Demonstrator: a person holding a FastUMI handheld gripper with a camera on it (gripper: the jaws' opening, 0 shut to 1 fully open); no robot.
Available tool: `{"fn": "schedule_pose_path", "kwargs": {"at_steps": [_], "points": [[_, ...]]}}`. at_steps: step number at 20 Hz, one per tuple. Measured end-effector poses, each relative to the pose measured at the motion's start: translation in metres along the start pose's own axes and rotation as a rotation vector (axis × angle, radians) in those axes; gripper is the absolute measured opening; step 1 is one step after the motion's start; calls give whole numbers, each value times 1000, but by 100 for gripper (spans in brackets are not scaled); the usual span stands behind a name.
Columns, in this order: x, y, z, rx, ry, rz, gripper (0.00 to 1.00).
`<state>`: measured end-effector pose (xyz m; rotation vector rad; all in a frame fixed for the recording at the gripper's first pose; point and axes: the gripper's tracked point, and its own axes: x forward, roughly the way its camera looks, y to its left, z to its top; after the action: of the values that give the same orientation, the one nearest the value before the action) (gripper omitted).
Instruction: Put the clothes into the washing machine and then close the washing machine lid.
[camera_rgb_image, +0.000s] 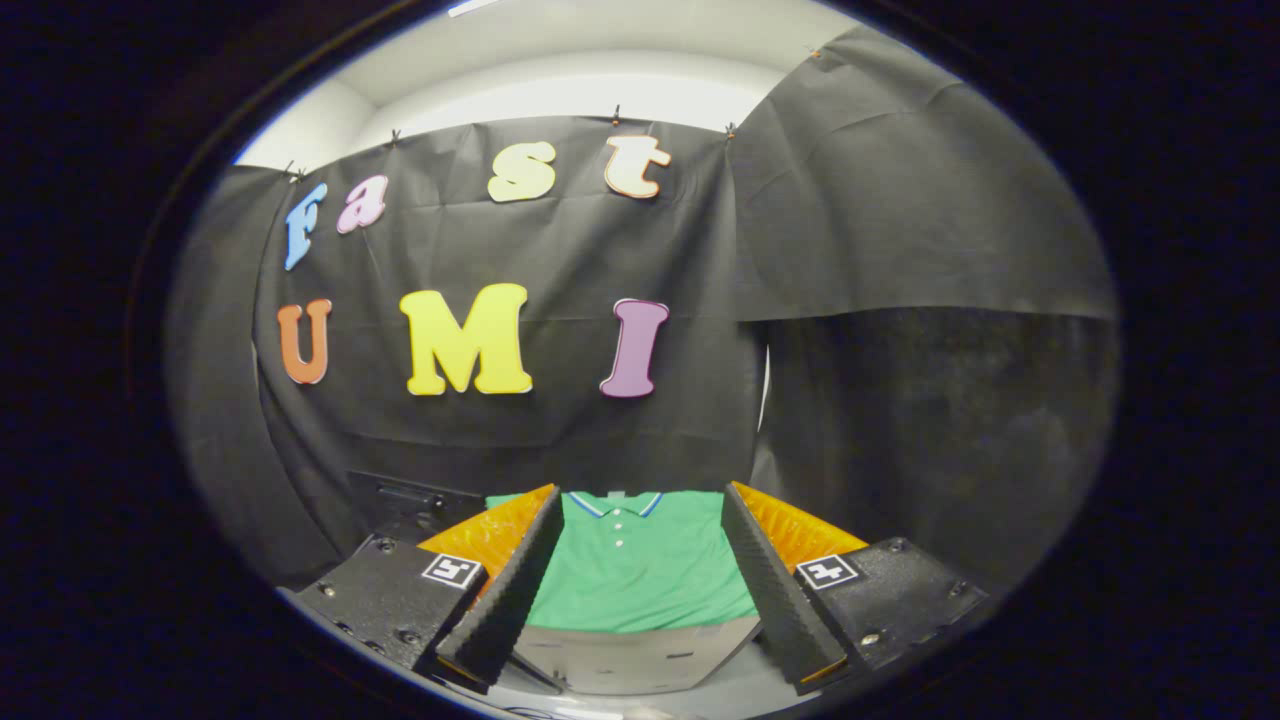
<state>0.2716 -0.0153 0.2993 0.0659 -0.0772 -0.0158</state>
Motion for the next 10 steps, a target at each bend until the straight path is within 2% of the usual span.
{"fn": "schedule_pose_path", "kwargs": {"at_steps": [5,10], "points": [[92,6,-4,-18,120,20,99],[169,18,-41,-30,261,45,100]]}}
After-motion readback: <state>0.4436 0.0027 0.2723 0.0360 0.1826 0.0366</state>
